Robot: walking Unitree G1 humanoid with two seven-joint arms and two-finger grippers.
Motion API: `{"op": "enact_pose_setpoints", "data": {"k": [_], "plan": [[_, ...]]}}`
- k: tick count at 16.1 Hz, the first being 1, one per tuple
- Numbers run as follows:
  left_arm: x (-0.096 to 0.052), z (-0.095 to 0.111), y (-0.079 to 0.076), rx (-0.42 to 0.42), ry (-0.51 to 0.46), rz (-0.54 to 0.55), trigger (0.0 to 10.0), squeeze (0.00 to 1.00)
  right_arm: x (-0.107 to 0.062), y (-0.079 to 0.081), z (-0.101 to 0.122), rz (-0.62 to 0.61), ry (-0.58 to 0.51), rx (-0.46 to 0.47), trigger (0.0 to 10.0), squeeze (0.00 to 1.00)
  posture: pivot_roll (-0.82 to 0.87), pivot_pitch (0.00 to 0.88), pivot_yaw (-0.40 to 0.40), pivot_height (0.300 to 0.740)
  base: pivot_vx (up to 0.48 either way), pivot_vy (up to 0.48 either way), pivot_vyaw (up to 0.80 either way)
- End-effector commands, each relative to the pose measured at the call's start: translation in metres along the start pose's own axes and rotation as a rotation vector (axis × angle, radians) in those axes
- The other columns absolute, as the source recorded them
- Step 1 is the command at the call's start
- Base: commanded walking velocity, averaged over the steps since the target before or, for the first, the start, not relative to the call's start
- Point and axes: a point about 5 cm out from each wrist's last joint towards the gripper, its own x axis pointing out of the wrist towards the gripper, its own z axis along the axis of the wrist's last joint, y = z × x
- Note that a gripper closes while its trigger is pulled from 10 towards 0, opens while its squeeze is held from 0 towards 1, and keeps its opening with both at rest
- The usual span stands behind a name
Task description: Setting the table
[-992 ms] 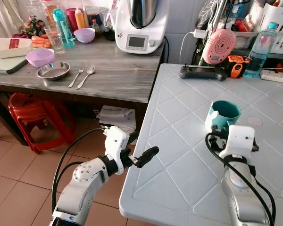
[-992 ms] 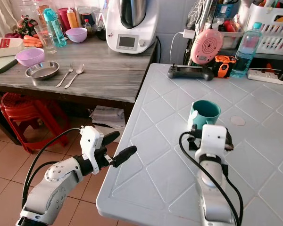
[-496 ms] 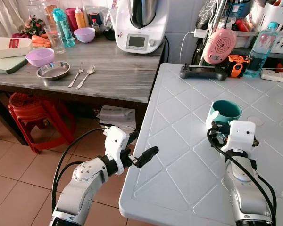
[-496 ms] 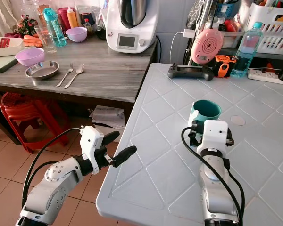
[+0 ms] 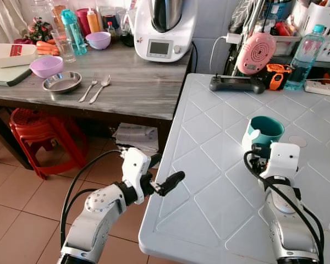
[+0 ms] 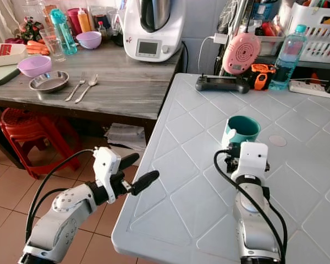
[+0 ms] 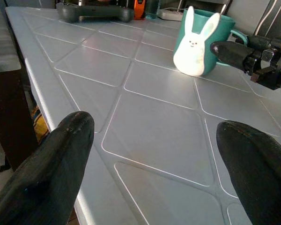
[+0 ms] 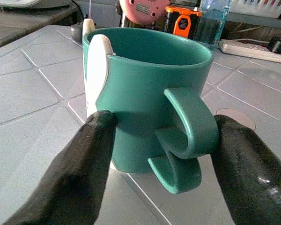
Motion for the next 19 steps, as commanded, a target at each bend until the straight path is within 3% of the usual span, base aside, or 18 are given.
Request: {"op": "enact_pose_setpoints", "data": {"k": [1,13,19], "plan": [[-0.0001,0.0019,0.0013,0.013,0.004,0.004,10.0,0.0,0.0,0.001,-0.0005,0.006,-0.001,0.022,0.0,0.0,-0.02,0.014,0.049,0.74,0.0,0.0,0.0],[0.0012,0.003,0.0011,0.024,-0.004,0.006,10.0,0.0,0.0025,0.0015,-0.0003,0.019,-0.006,0.045,0.0,0.0,-0.02,0.01,0.046,0.74,0.0,0.0,0.0],[0.0006,0.0082,-0.0028,-0.018,-0.05,-0.041,10.0,0.0,0.0018,0.0024,-0.0015,0.022,-0.005,0.046,0.0,0.0,-0.02,0.008,0.047,0.74,0.0,0.0,0.0]]}}
